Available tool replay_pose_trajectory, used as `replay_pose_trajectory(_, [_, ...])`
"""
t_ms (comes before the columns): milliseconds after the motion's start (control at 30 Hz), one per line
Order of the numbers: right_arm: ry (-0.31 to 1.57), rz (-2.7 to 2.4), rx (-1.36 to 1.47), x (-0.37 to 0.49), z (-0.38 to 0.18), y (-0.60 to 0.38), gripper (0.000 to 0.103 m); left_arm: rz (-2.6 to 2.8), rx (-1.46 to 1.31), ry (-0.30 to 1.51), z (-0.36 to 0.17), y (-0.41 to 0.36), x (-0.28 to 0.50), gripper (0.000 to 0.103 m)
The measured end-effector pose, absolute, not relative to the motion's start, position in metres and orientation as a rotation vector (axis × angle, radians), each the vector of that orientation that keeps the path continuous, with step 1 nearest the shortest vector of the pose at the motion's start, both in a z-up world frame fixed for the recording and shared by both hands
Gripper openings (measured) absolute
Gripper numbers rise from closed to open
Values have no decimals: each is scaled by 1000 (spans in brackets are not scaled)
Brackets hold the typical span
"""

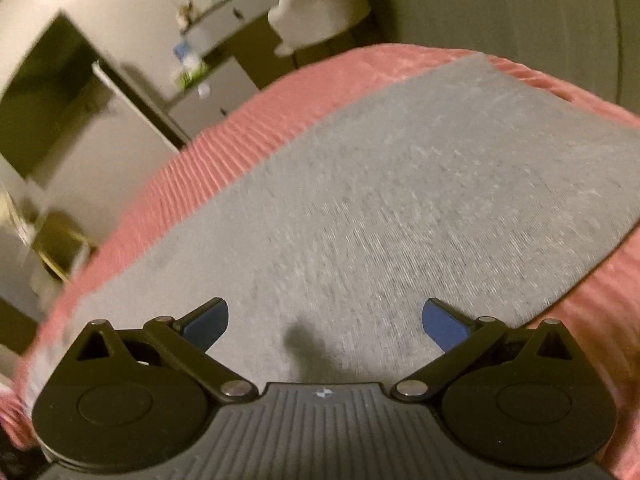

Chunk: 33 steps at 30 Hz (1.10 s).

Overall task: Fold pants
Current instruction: 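Grasp the folded sweatpants end with the right gripper and fold it over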

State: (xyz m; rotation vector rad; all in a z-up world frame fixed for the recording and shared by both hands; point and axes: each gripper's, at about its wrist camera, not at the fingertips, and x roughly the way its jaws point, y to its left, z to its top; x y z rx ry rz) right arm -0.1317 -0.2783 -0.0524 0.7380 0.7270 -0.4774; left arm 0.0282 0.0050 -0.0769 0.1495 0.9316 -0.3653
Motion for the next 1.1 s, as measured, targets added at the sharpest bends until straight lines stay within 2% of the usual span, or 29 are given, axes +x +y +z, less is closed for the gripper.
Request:
replay_pose_trajectory(100, [716,-526,702,-131,-52,-284,103,-365,149,931,-76,5,28,103])
replay_pose_trajectory(267, [743,-940,474,-139,-47,-296,103,-364,152,930,-76,5,28,103])
replay_pose_trajectory(400, [603,-982,695,-178,-44,-322,103,-360,150,930,-77,4,29,103])
replay_pose_trajectory(800, [401,-898,1065,-245,-54,-396,102,-351,166,907,-81,1,33,103])
replay_pose_trajectory(933, [385,-863,1098,-256,-69,-401,85,-351,168,902,-82,1,34,103])
replay_pose_trajectory(1000, [386,-838,1114,-259,-80,-409,59,-352,170,899,-82,0,34,103])
replay_pose_trajectory(1033, [393,-830,1124,-259,-83,-410,53,-351,171,898,-82,0,35,103])
replay_pose_trajectory(1100, [390,-820,1124,-255,-86,-414,49,-348,173,894,-82,-1,34,103])
